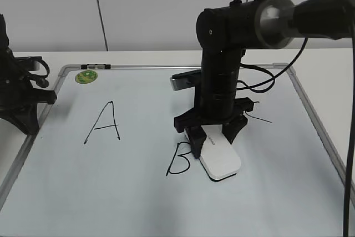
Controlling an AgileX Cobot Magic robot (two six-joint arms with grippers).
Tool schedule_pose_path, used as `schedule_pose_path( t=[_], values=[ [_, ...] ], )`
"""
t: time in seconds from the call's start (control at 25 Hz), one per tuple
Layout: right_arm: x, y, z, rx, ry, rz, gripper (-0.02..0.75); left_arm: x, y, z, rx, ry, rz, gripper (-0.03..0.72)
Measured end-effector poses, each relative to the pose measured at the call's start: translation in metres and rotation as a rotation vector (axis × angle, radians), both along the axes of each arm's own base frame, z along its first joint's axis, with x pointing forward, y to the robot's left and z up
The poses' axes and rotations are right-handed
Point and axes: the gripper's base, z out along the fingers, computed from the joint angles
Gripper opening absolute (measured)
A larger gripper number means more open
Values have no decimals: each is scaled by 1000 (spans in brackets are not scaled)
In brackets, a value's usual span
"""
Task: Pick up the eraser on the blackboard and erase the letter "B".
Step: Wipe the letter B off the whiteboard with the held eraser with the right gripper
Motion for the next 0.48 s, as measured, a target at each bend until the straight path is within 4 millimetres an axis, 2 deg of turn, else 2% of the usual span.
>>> schedule_pose_path(
  t=[0.28, 0.48],
  values=[
    [-7, 19, -3, -38, -10, 90, 530, 0, 0, 0, 3, 2, -2, 46],
    [-25, 62, -1, -16, -32, 197, 530, 0, 1, 0, 7, 4, -5, 46]
  ],
)
